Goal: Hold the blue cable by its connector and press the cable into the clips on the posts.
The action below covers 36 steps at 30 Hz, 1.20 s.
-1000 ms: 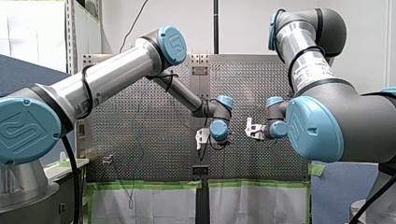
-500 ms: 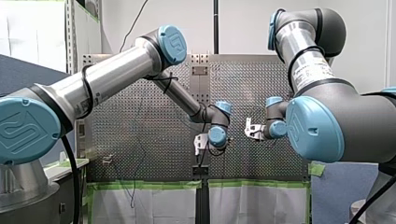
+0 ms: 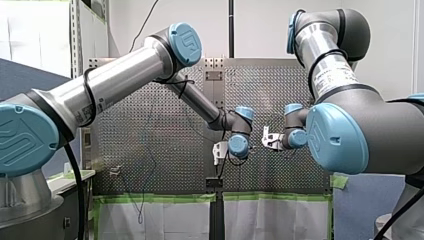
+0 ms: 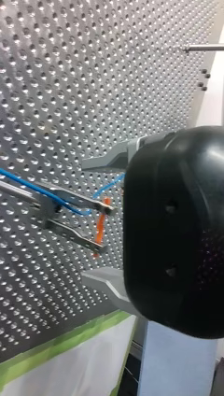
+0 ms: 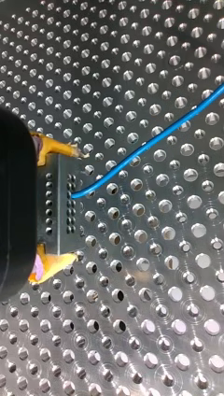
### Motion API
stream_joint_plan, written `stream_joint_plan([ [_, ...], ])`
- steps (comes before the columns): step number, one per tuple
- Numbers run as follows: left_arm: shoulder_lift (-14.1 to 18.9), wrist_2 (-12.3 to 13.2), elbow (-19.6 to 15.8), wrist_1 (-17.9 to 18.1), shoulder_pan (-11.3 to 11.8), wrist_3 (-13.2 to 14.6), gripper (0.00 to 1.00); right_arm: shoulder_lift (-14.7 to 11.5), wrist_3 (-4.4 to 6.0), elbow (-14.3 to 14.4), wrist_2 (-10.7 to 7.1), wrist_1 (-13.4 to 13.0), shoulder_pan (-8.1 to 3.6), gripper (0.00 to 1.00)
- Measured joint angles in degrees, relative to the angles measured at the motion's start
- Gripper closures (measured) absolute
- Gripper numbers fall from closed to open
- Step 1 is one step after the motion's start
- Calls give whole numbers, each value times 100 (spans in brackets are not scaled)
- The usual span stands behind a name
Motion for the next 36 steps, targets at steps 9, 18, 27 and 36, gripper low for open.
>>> stream_joint_plan([
  [9,4,-1,0,-5,-103,-17,0,3,3,2,-5,3,-1,100],
  [18,4,19,0,-15,-112,-65,0,4,8,1,0,1,0,100],
  [27,3,32,-2,-16,-113,-93,0,3,8,1,-3,5,1,100],
  [36,107,-55,-150,109,-106,-110,0,3,8,-1,-11,6,-4,100],
])
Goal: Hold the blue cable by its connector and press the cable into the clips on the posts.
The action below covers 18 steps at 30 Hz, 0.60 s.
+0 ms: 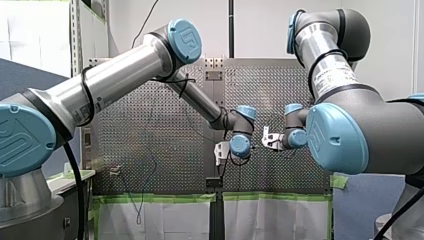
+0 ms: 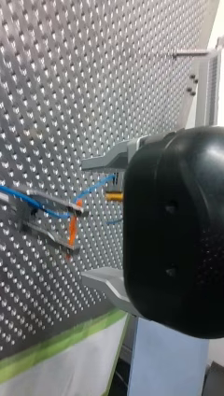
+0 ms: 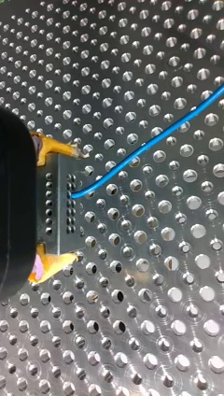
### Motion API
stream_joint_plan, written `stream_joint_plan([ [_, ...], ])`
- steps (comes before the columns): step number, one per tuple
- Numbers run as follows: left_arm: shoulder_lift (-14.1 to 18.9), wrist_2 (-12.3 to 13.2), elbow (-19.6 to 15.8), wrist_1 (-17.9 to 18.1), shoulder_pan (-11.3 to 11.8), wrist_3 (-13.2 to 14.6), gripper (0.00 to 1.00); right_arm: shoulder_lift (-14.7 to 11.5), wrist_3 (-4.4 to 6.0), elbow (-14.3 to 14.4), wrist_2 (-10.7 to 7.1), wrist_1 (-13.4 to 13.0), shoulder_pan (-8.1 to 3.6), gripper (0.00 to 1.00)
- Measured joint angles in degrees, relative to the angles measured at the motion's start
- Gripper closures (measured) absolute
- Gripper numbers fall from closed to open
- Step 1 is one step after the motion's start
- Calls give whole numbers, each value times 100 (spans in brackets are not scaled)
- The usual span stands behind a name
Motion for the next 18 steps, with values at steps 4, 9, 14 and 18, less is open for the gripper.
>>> stream_joint_plan([
  [4,162,-24,-172,166,38,-82,0,0,0,-1,-4,1,-7,100],
  [9,401,-99,-410,405,45,-130,0,0,0,-1,-5,-1,-7,100],
  [14,669,-195,-679,672,20,-188,0,1,6,-1,-5,1,-15,100],
  [18,857,-297,-867,860,6,-315,0,0,17,0,-5,2,-26,100],
])
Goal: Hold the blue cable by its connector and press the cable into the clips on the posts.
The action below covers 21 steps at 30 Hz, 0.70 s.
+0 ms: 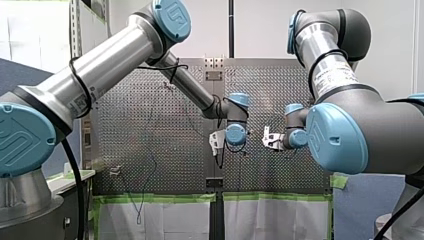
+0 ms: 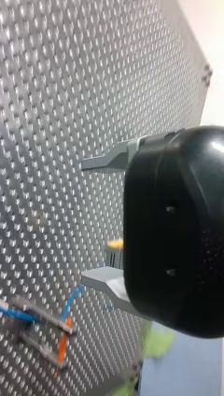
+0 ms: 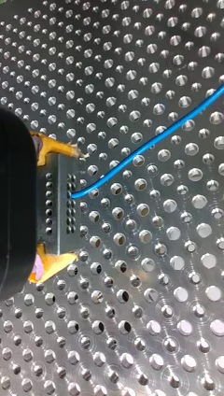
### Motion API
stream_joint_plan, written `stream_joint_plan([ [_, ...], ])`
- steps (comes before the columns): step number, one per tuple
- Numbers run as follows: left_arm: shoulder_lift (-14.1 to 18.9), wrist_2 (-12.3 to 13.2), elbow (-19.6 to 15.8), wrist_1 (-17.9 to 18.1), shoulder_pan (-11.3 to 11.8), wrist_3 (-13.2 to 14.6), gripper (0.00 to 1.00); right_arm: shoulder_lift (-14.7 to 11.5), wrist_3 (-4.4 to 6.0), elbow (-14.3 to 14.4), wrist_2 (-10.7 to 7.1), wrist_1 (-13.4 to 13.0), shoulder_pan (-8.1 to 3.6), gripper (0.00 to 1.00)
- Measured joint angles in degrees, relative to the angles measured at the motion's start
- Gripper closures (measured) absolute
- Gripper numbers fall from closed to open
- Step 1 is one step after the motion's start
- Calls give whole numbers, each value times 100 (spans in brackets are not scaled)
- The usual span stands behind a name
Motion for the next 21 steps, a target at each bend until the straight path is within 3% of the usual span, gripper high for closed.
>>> stream_joint_plan([
  [7,346,-132,-346,346,-18,-248,0,-3,15,0,0,0,0,100],
  [13,643,-370,-642,643,-43,-305,0,-3,22,0,-9,8,-8,100],
  [21,1025,-434,-1023,1024,-55,-325,0,1,35,1,-26,11,-21,100],
])
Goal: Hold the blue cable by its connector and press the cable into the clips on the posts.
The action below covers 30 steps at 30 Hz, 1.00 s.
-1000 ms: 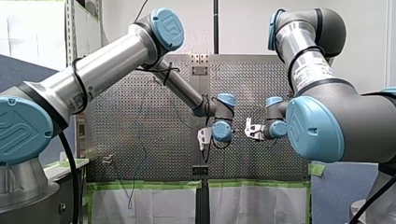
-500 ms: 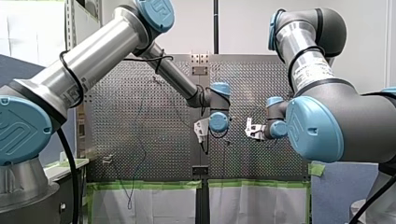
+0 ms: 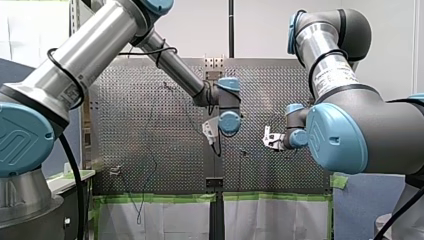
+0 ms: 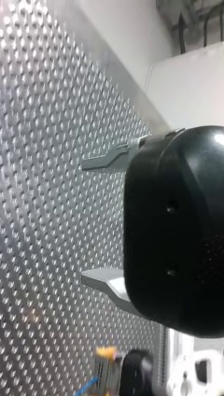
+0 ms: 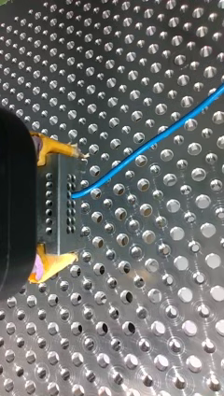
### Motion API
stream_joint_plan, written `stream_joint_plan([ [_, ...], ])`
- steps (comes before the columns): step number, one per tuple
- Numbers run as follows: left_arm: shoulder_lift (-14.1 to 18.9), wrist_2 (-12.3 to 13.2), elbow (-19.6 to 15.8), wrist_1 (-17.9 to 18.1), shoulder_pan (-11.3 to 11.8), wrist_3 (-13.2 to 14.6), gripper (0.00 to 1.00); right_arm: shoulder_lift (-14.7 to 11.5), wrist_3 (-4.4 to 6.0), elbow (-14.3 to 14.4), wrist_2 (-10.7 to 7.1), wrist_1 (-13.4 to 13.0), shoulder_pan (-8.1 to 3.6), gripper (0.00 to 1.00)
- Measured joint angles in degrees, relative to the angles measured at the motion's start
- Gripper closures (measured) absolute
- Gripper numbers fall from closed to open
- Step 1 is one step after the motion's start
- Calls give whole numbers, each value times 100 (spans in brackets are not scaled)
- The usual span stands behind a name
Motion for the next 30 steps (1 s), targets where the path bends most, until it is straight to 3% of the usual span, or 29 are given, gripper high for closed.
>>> stream_joint_plan([
  [10,448,-7,-449,420,-2,-60,0,0,5,3,-4,6,-2,100],
  [30,1402,-24,-1402,804,19,-29,0,0,-11,6,-10,15,-6,100],
])
